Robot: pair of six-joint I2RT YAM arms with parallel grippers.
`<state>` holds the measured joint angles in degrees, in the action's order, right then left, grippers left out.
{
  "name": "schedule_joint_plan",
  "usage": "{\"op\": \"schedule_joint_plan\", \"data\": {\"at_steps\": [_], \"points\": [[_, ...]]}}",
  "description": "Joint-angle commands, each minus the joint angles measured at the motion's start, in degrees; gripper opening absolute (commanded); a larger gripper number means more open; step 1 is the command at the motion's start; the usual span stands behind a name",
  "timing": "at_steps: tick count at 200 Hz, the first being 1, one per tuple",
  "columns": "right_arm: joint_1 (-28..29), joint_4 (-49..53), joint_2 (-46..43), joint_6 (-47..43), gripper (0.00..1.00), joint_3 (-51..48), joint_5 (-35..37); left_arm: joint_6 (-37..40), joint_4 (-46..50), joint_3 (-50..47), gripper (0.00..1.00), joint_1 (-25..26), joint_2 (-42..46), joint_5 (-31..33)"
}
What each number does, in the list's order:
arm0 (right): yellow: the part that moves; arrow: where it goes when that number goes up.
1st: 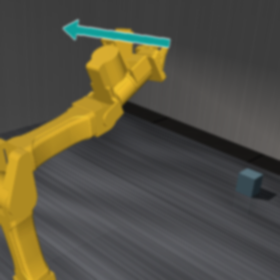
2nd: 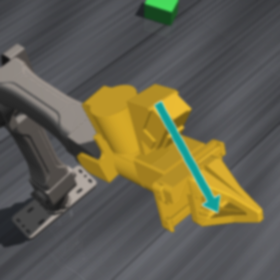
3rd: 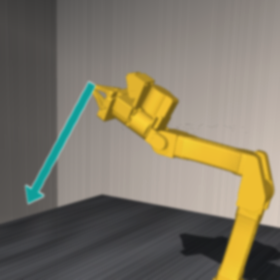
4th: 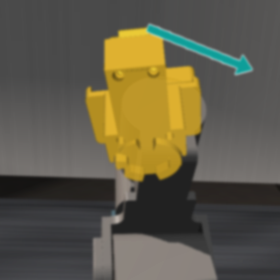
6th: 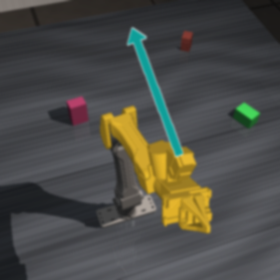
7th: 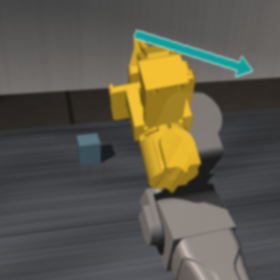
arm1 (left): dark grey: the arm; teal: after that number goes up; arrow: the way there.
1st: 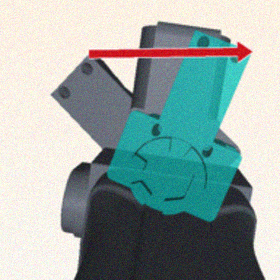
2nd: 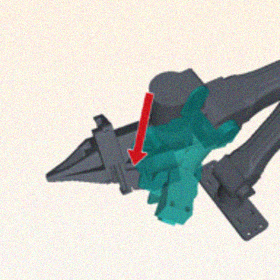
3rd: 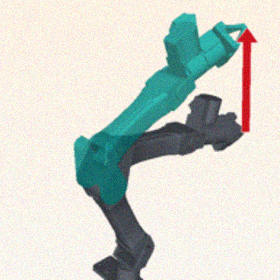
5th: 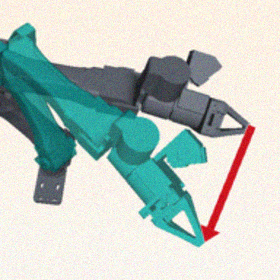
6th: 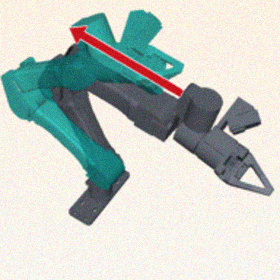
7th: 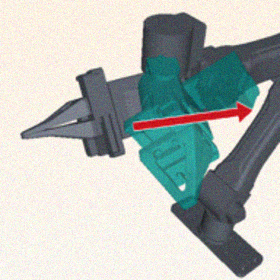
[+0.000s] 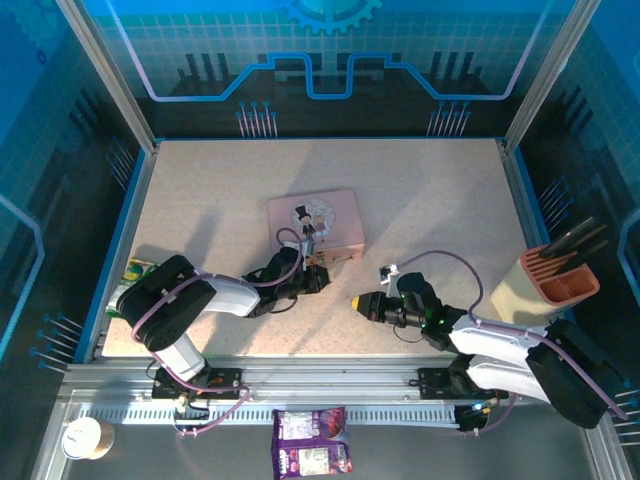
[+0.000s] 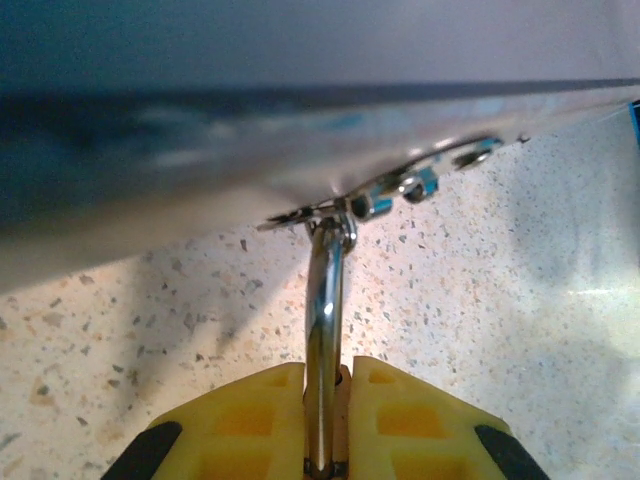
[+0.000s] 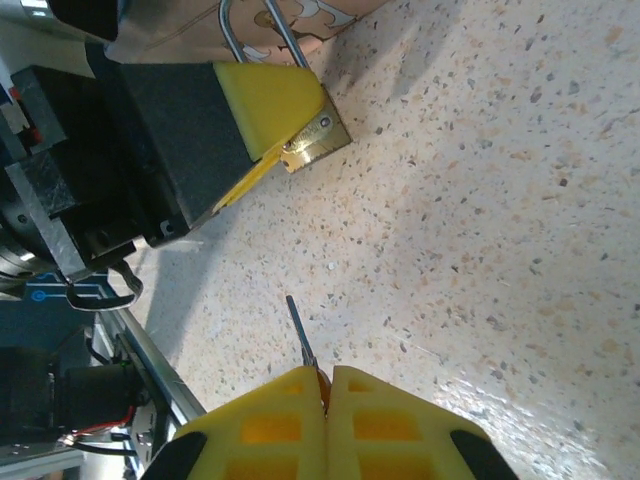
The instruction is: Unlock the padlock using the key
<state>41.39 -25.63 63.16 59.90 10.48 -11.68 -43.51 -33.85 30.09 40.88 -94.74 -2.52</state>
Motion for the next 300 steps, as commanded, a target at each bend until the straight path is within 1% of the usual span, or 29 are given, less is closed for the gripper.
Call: {"op": "schedule_joint_plan", "data": {"at_steps": [1, 32, 96, 186, 232, 259, 285, 300], "points": [[-1.59, -4.9, 1.31, 3.88, 0.0, -0.27, -2.03, -3.59, -3.79, -0.6, 0.0, 0.24, 2.65, -3.64], [-3.52, -8.78, 4.45, 6.85, 0.0, -0.57, -4.04, -6.01, -5.0, -0.34, 0.0, 0.21, 3.08, -5.33], [-3.65, -17.25, 10.59, 10.98, 0.0, -0.35, -5.37, -9.64, -7.54, 0.68, 0.0, 0.17, 3.62, -7.56], [-3.67, -28.89, 18.54, 16.63, 0.0, -1.58, -5.96, -14.08, -12.58, 0.15, 0.0, 0.17, 4.06, -7.67], [-3.52, -38.03, 24.82, 20.0, 0.0, -2.2, -6.44, -16.33, -16.66, 0.08, 0.0, 0.23, 3.0, -7.72], [-3.51, -46.32, 30.21, 22.93, 0.0, -2.86, -6.38, -17.39, -18.56, -0.17, 0.0, 0.16, 2.18, -7.49], [-3.44, -55.58, 36.04, 25.87, 0.0, -3.77, -5.84, -17.49, -18.37, -0.11, 0.0, 0.18, 2.32, -7.32], [-3.2, -55.9, 37.6, 26.21, 0.0, -3.65, -6.03, -17.42, -18.27, -0.2, 0.0, 0.17, 2.37, -7.21]]}}
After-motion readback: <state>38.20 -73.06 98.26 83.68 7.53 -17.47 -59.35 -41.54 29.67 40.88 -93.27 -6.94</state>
